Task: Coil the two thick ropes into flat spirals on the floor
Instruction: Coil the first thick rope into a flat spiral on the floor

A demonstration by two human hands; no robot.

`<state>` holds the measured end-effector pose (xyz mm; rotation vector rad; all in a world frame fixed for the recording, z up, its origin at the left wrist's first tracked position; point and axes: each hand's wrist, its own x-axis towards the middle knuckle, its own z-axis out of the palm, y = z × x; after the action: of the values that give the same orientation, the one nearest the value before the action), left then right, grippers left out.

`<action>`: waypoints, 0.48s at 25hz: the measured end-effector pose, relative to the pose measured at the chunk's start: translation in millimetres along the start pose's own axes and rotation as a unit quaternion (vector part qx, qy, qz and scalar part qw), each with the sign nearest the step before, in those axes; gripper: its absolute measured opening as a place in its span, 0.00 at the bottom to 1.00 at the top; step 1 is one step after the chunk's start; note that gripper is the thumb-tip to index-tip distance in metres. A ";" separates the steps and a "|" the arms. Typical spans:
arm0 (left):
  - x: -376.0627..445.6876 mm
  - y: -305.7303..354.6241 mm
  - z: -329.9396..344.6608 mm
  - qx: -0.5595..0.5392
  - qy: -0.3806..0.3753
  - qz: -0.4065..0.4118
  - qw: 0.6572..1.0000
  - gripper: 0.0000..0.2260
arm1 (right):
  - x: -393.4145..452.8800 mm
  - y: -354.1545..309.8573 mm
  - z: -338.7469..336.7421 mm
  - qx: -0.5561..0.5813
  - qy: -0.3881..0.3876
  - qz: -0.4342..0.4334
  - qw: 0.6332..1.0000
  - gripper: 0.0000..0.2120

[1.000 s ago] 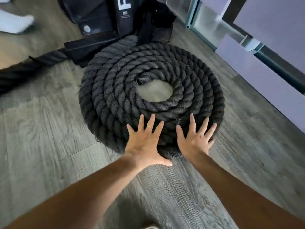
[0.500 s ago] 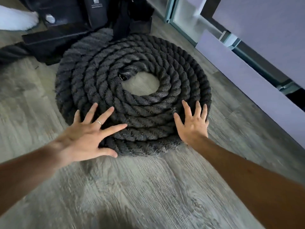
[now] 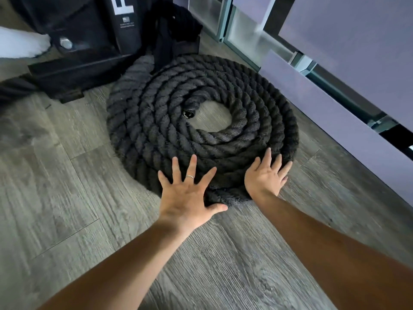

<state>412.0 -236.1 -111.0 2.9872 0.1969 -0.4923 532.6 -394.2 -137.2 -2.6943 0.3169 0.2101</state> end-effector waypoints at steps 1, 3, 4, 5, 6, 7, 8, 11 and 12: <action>0.3 -6.5 -2.1 -0.004 0.005 0.010 1.000 0.42 | 3.8 -1.3 1.1 -0.015 0.008 -0.004 1.000 0.26; -0.5 -26.3 -6.2 -0.018 0.022 0.052 0.998 0.36 | 13.0 -1.9 0.5 -0.033 0.019 -0.008 0.999 0.26; -1.5 -34.9 -7.8 -0.025 0.034 0.079 0.996 0.33 | 18.1 0.4 -1.5 -0.036 0.021 -0.015 0.999 0.26; -2.5 -41.7 -8.5 -0.029 0.045 0.105 0.993 0.31 | 23.5 3.2 -3.8 -0.039 0.018 -0.022 0.999 0.26; -2.7 -45.7 -8.4 -0.031 0.054 0.128 0.990 0.30 | 28.9 5.1 -5.8 -0.043 0.011 -0.029 0.999 0.26; -0.9 -45.7 -8.0 -0.032 0.057 0.144 0.987 0.30 | 35.3 6.0 -9.0 -0.050 -0.004 -0.031 0.998 0.26; 2.6 -42.4 -8.5 -0.035 0.053 0.155 0.986 0.29 | 42.6 5.2 -14.8 -0.060 -0.024 -0.027 0.998 0.26; 9.7 -32.4 -14.3 -0.071 0.000 0.176 0.982 0.27 | 65.4 3.3 -43.5 -0.128 -0.097 0.004 0.987 0.27; 4.9 -36.4 -18.4 -0.079 -0.013 0.187 0.979 0.26 | 68.3 -2.5 -55.1 -0.146 -0.101 0.004 0.984 0.27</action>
<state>417.1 -197.3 -98.3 2.7641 -0.3095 -0.4456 604.3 -428.1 -99.8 -2.9254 0.2500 0.5693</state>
